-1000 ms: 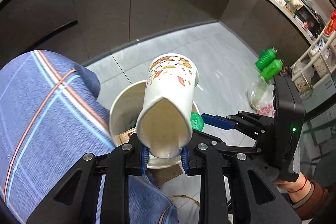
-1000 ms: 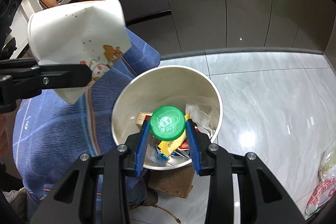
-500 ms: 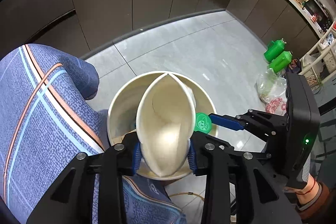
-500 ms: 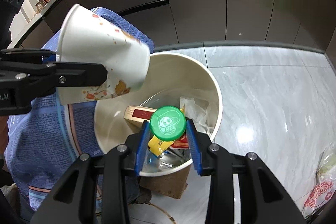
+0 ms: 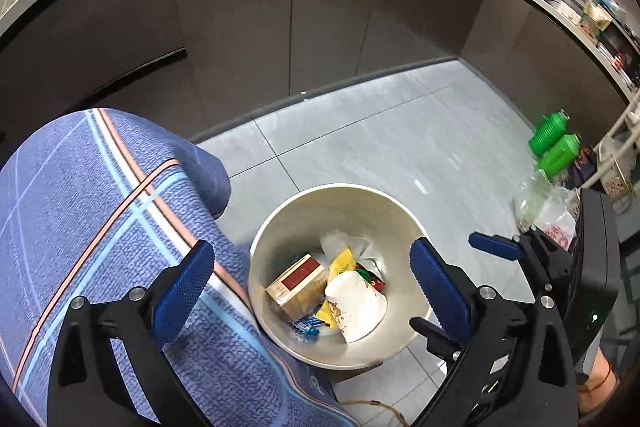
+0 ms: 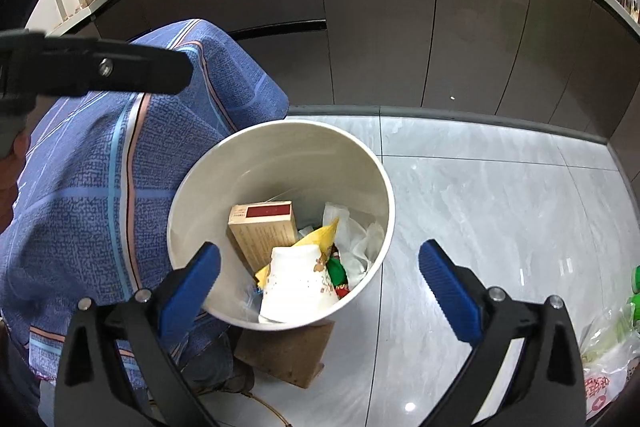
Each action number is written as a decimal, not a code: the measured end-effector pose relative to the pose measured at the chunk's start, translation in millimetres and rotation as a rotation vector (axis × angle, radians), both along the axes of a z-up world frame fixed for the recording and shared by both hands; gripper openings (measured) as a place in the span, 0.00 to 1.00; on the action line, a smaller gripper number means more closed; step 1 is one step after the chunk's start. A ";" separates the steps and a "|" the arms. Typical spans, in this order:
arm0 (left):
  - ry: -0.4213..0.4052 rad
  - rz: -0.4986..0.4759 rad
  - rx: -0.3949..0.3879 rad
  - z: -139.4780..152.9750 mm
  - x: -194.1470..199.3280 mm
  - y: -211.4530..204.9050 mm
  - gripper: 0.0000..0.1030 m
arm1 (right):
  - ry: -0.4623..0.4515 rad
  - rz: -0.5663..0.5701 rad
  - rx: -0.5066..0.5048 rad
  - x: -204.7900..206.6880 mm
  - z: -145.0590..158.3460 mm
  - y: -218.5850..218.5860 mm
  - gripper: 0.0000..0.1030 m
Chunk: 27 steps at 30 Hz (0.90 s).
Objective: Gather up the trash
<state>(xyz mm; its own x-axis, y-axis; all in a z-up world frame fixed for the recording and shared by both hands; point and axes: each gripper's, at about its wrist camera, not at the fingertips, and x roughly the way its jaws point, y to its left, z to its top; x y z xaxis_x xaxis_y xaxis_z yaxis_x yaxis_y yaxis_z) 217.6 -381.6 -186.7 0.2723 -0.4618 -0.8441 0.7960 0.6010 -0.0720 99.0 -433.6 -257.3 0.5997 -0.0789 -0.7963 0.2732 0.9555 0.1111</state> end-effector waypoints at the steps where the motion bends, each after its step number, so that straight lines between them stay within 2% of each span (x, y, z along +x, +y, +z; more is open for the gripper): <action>1: 0.004 0.009 -0.003 0.8 0.6 1.1 0.92 | 0.004 0.001 0.003 1.3 -0.8 0.5 0.97; 5: -0.002 0.020 -0.010 5.8 1.5 10.7 0.92 | 0.009 0.013 -0.003 2.1 -0.1 8.5 0.97; 15: -0.028 0.049 -0.029 23.8 -3.4 27.6 0.92 | -0.018 0.032 -0.019 2.0 22.8 18.9 0.97; 19: -0.093 0.080 -0.037 42.8 -10.0 45.6 0.92 | -0.035 0.036 -0.014 1.3 39.2 25.3 0.97; 22: -0.136 0.124 -0.059 60.6 -17.3 69.0 0.92 | -0.051 0.036 -0.028 1.0 57.1 34.0 0.97; 27: -0.168 0.269 -0.102 85.6 -24.2 130.6 0.92 | -0.095 0.046 -0.053 1.0 91.0 53.0 0.97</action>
